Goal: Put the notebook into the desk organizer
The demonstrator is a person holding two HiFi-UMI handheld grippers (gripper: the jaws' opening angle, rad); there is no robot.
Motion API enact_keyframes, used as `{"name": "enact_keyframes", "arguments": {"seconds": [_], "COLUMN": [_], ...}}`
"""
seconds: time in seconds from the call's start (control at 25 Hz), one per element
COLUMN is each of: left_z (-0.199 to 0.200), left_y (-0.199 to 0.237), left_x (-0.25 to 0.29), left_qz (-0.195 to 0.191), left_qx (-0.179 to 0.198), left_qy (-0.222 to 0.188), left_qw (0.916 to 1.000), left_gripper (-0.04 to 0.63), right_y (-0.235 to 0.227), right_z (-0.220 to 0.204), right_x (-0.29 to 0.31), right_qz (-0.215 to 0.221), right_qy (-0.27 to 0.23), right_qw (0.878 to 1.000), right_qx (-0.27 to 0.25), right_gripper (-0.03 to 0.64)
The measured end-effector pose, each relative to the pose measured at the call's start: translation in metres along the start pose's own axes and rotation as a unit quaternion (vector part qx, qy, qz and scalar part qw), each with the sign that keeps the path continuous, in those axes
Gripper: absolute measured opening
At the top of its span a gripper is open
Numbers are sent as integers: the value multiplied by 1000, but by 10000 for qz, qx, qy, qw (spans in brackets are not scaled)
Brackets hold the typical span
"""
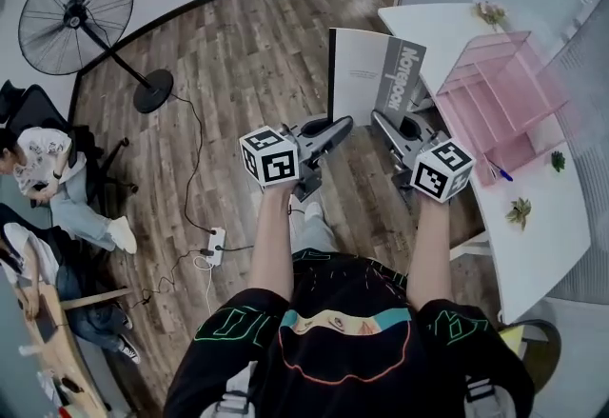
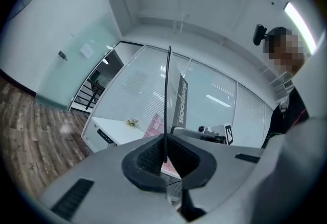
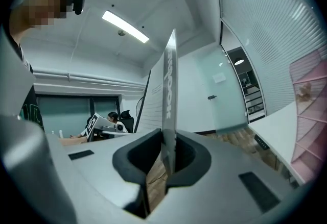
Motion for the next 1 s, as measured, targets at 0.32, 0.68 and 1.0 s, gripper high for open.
{"name": "enact_keyframes", "arguments": {"seconds": [0.32,0.68,1.0], "left_z": [58,99,122], "left_y": [124,197,230], "left_x": [-48,-68,-66], "left_qz": [462,475,396], "left_qx": [-58,-79,-192], "left_qy": [-38,-317,-532], "left_qw": [9989,9983,9976], "left_gripper": [5,5,5], "right_y": [-32,-52,-68], "right_z": [-4,13,31], "right_x": [152,238,274], "right_qz": [268,408,416], "right_qy": [55,229,396], "right_qw": [9994,9989,9982], "right_qx": [211,4,-153], "right_gripper": [18,18,18]}}
Point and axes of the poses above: the fingertips, and each gripper's own axes: x forward along the fingers, y to its left, z out of its top, the point moved 7 cm from there along -x, backward along the fingers, and after that the axes turned 4 degrees about -z, right-handed, at the moved point
